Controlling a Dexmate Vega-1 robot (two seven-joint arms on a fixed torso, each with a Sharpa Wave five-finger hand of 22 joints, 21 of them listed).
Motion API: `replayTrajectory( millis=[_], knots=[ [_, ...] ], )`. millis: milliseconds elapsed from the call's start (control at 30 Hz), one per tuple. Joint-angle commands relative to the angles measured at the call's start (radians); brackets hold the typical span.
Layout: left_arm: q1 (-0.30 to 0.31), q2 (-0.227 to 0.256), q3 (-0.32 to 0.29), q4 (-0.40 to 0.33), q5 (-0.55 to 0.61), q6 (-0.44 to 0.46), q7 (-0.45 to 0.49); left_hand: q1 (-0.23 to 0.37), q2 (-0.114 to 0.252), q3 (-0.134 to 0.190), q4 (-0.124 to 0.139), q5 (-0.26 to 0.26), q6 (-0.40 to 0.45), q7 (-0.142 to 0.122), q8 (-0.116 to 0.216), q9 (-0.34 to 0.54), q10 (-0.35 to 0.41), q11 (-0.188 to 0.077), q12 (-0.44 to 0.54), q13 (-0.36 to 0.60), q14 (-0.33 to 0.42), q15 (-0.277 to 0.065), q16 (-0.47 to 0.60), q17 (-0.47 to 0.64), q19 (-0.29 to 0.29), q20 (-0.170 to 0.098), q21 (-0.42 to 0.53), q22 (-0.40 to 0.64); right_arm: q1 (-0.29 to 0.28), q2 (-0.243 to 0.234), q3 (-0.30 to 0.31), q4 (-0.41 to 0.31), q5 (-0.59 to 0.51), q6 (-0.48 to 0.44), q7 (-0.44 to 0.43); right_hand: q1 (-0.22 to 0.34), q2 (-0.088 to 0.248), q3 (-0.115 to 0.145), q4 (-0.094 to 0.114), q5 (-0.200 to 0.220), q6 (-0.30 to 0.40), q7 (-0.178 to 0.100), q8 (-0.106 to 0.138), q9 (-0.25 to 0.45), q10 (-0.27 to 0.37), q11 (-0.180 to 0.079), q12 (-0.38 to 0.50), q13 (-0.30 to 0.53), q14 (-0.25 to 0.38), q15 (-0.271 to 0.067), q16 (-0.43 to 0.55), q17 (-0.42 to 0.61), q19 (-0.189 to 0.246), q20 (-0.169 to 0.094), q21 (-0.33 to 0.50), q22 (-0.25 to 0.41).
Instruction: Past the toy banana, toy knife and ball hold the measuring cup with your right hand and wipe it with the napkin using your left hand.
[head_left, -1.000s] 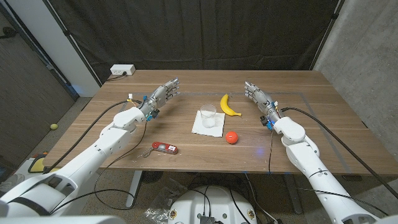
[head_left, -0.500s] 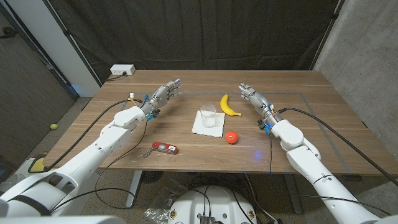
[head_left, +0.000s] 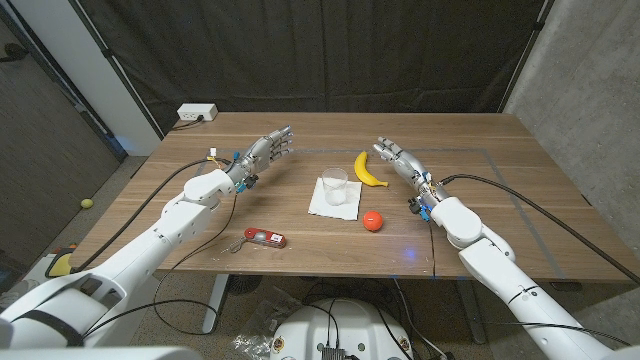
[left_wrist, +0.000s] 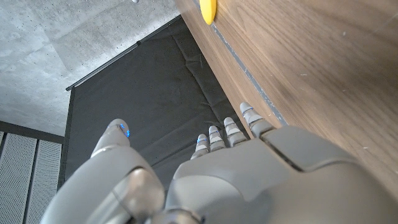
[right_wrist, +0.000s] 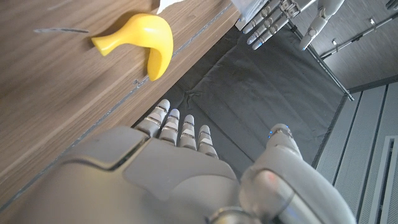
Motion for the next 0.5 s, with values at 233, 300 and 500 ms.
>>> replayTrajectory(
  millis=[233, 300, 500],
  knots=[
    [-0.014, -0.004, 0.007, 0.019, -0.003, 0.005, -0.022, 0.012, 0.008, 0.001, 0.004, 0.007, 0.004, 0.001, 0.002, 0.001, 0.005, 0.002, 0.009, 0.002, -0.002, -0.011, 0.008, 0.002, 0.004, 0.002, 0.002, 0.001, 0.012, -0.107, -0.118, -0.084, -0.092, -0.039, -0.094, 0.017, 0.001, 0.005, -0.004, 0.007, -0.01, 0.001, 0.006, 0.005, -0.002, -0.003, 0.006, 0.002, -0.001, 0.002, 0.004, 0.004, 0.0, 0.007, 0.001, -0.001],
    [-0.017, -0.006, 0.008, 0.023, -0.004, 0.005, -0.026, 0.012, 0.01, 0.001, 0.005, 0.007, 0.004, 0.001, 0.002, 0.001, 0.005, 0.0, 0.009, 0.002, -0.002, -0.011, 0.008, 0.002, 0.003, 0.003, 0.002, 0.001, 0.017, -0.114, -0.131, -0.084, -0.094, -0.039, -0.099, 0.018, 0.001, 0.005, -0.005, 0.008, -0.012, 0.003, 0.006, 0.005, -0.002, -0.004, 0.006, 0.002, 0.0, 0.002, 0.004, 0.004, 0.0, 0.008, 0.001, -0.001],
    [-0.022, -0.007, 0.011, 0.028, -0.002, 0.009, -0.032, 0.012, 0.013, 0.0, 0.006, 0.008, 0.004, 0.0, 0.002, 0.001, 0.005, 0.001, 0.009, 0.001, -0.001, -0.011, 0.008, 0.001, 0.003, 0.003, 0.002, 0.001, 0.032, -0.148, -0.169, -0.105, -0.129, -0.053, -0.122, 0.031, 0.004, 0.009, -0.01, 0.01, -0.03, 0.011, 0.002, 0.005, -0.004, -0.007, 0.007, 0.002, 0.001, 0.0, 0.004, 0.004, 0.004, 0.01, 0.002, -0.002]
  ],
)
